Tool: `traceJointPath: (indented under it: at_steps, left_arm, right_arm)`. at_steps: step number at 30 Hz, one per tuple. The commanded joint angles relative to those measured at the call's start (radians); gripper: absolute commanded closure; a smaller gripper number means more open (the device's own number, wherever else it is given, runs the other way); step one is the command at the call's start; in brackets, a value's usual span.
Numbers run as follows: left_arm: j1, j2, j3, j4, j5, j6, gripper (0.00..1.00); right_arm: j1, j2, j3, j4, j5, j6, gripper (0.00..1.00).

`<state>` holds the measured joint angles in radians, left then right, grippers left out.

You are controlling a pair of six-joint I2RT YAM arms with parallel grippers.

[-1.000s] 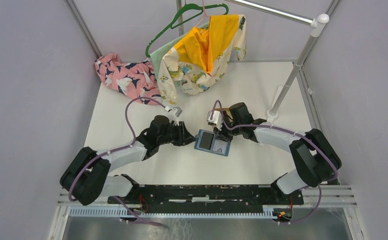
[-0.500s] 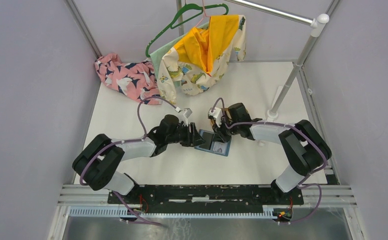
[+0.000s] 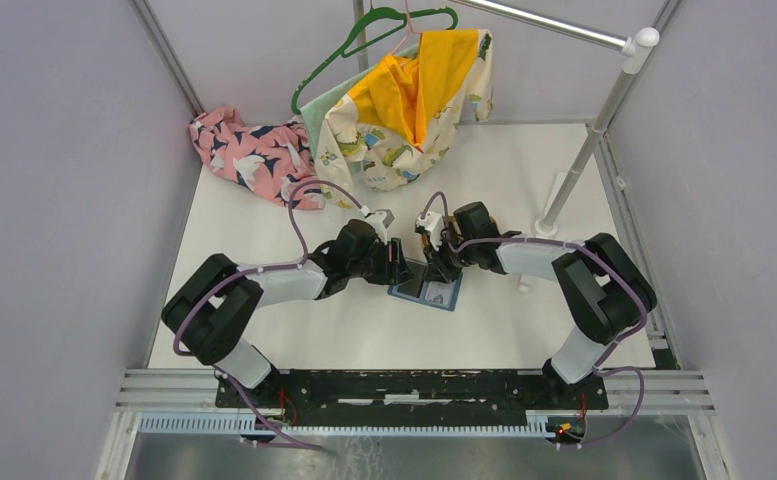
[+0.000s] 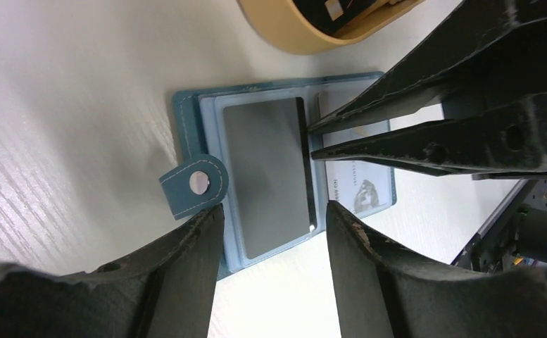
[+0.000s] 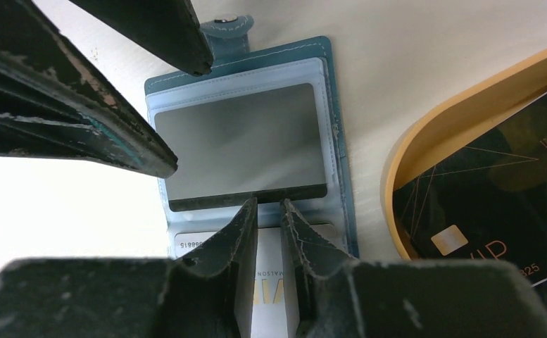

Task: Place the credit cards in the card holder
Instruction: Insert the credit card into the card holder.

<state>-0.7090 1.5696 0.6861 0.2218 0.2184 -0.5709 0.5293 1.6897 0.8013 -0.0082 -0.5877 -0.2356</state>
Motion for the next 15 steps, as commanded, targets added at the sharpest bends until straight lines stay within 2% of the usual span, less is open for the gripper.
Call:
traceJointPath:
  at_steps: [1,15]
  left_arm:
    - [-0.001,0.016,0.031,0.005,0.000,0.043,0.38]
    - [0.000,0.021,0.030,0.020,0.036,0.028,0.45]
  right_arm:
    - [-0.011,0.020,0.034,-0.034,-0.005,-0.019,0.77]
    - [-0.021,0.028,0.039,-0.048,-0.013,-0.030,0.77]
